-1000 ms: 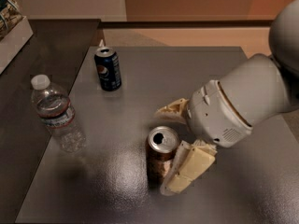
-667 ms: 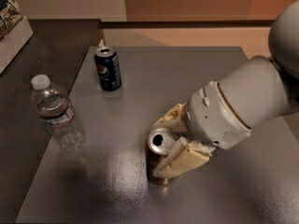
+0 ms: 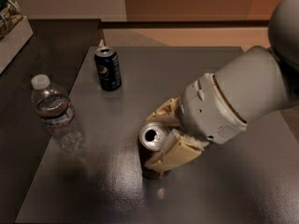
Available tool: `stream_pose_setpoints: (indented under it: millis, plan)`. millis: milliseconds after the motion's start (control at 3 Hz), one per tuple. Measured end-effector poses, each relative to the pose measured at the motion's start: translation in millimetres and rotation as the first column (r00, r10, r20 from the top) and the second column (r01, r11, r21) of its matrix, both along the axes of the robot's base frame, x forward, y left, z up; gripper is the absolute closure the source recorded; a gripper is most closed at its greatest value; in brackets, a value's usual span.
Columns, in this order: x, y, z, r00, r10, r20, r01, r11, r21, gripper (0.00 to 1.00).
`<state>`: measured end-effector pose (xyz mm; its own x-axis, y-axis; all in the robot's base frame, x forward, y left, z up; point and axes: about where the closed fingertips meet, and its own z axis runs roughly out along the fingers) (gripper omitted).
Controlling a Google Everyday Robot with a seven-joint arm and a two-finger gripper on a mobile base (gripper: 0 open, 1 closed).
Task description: Move orange can near pepsi can
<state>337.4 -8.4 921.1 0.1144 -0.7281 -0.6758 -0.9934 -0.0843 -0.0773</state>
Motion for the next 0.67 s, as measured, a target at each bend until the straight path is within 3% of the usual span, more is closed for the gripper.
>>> stream_pose_setpoints:
  millis: [333, 667]
  plan:
    - [19.3, 18.5, 23.1, 0.9985, -0.019, 0.050, 0.018, 1.000, 0.020, 1.00]
    - [52.7, 32.6, 41.3, 0.9944, -0.067, 0.082, 0.064, 0.997, 0.035, 1.00]
